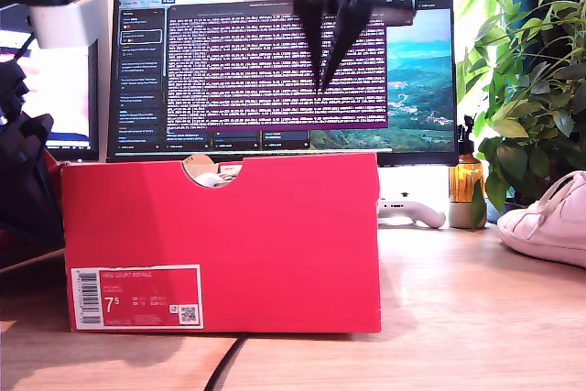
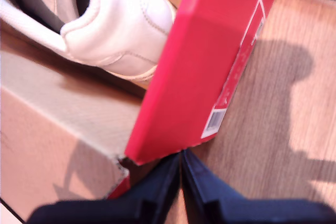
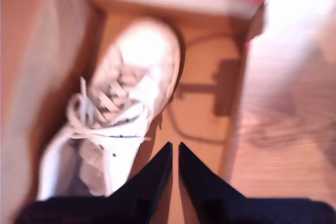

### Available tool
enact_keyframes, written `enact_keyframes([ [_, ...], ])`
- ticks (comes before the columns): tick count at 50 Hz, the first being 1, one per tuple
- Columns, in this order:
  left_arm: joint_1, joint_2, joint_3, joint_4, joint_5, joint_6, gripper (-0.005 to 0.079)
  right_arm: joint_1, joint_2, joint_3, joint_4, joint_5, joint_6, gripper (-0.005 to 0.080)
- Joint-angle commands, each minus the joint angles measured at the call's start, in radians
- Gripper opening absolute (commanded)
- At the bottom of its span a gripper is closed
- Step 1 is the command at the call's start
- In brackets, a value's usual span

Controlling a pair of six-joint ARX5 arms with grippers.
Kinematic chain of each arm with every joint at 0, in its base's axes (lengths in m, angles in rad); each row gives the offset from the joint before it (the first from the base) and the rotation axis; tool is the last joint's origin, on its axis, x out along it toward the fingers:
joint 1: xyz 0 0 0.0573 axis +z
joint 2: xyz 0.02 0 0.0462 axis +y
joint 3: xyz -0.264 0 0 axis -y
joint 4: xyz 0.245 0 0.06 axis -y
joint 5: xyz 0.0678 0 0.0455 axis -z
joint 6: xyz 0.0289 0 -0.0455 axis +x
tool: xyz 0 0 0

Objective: Pack the white shoes by picking the first shoe and placing it inside the red shoebox, left side, then picking and rotating the second shoe and placing it in the shoebox

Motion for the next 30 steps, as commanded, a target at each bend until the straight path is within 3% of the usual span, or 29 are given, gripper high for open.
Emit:
enact_keyframes([
  [1, -0.003, 0.009, 0.01, 0.014, 0.003, -0.006, -0.0019, 0.002, 0.059, 0.002, -0.006, -0.006, 0.001, -0.0008],
  [19, -0.003, 0.009, 0.01, 0.014, 0.002, -0.006, -0.0019, -0.003, 0.172, 0.002, -0.002, -0.006, -0.001, -0.0008],
  [30, -0.003, 0.009, 0.01, 0.014, 0.002, -0.006, -0.0019, -0.008, 0.197, 0.002, 0.101, -0.006, -0.024, -0.0009],
])
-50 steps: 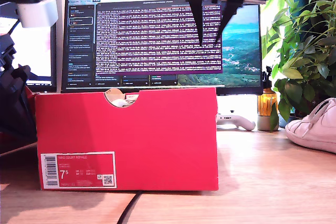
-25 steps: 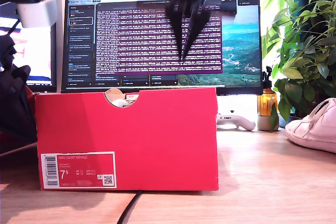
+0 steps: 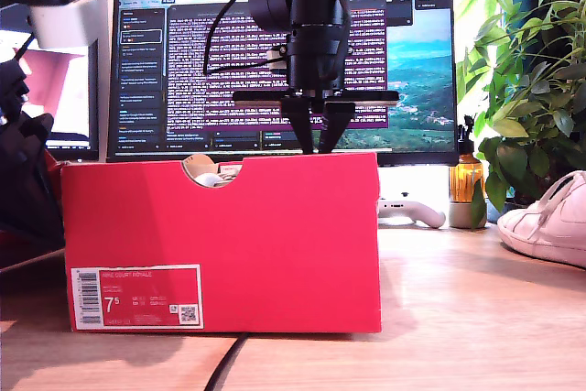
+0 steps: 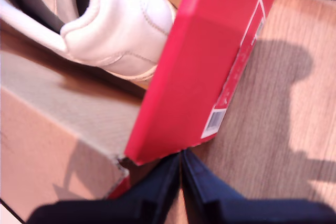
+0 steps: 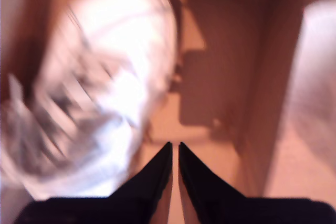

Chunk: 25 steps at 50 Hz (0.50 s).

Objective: Pack the white shoes by picking the first shoe and placing it inside the red shoebox, left side, then picking and rotating the second shoe and placing it in the shoebox

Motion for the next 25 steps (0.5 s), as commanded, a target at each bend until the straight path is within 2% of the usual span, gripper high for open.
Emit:
enact_keyframes([
  [1, -0.003, 0.009, 0.01, 0.014, 0.002, -0.006, -0.0019, -0.006, 0.044, 0.002, 0.02, 0.0, -0.021, -0.0008],
  [16, -0.003, 0.009, 0.01, 0.014, 0.003, -0.006, -0.0019, -0.062, 0.103, 0.002, 0.03, -0.001, -0.024, -0.0009],
  [25, -0.003, 0.009, 0.01, 0.014, 0.003, -0.006, -0.0019, -0.079, 0.111, 0.002, 0.102, -0.018, -0.024, -0.0009],
])
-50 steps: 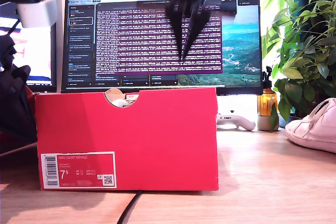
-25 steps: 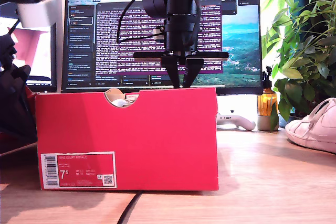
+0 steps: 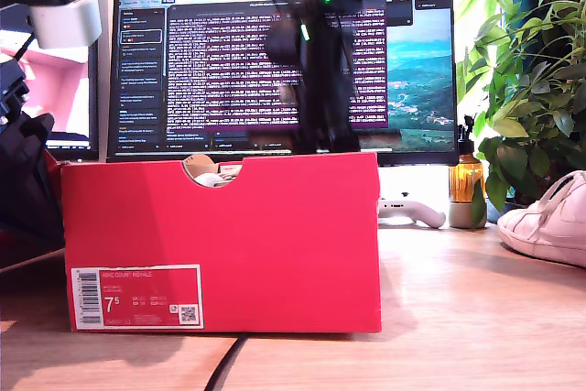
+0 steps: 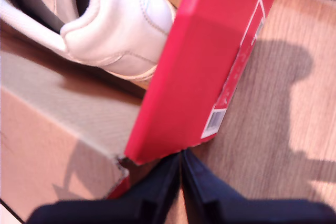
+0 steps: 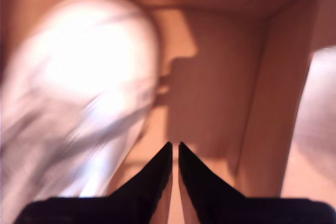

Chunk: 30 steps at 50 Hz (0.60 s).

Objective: Pack the white shoes by picking the first shoe and placing it inside the red shoebox, left side, then picking and rotating the second shoe and placing it in the shoebox

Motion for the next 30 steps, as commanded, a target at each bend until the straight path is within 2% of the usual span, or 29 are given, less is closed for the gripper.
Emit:
enact_keyframes([
  [1, -0.003, 0.009, 0.01, 0.014, 0.003, -0.006, -0.0019, 0.004, 0.005, 0.002, 0.028, -0.002, -0.003, -0.0009],
  [8, -0.003, 0.009, 0.01, 0.017, 0.006, -0.006, -0.0019, -0.003, 0.021, 0.002, 0.084, -0.008, -0.003, -0.0009],
  [16, -0.003, 0.009, 0.01, 0.015, 0.006, -0.006, -0.0019, -0.006, 0.064, 0.002, 0.081, -0.063, 0.002, -0.0009],
  [30, -0.003, 0.009, 0.01, 0.015, 0.006, -0.006, -0.0019, 0.005, 0.085, 0.002, 0.111, -0.065, 0.009, -0.001],
])
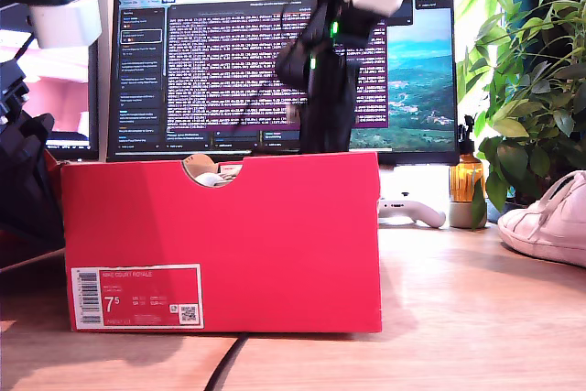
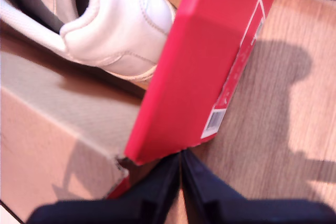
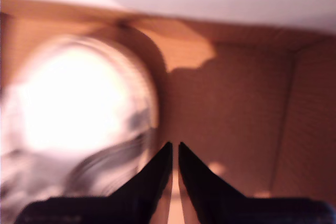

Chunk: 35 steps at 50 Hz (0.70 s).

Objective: Pack the white shoes by picking the first shoe and placing it inside the red shoebox, left side, then picking and rotating the second shoe and placing it in the shoebox

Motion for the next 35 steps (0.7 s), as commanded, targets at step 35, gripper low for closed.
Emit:
enact_keyframes([
  [35, -0.003, 0.009, 0.01, 0.014, 0.035, -0.006, -0.0019, 0.016, 0.024, 0.002, 0.053, -0.18, 0.077, 0.0007],
])
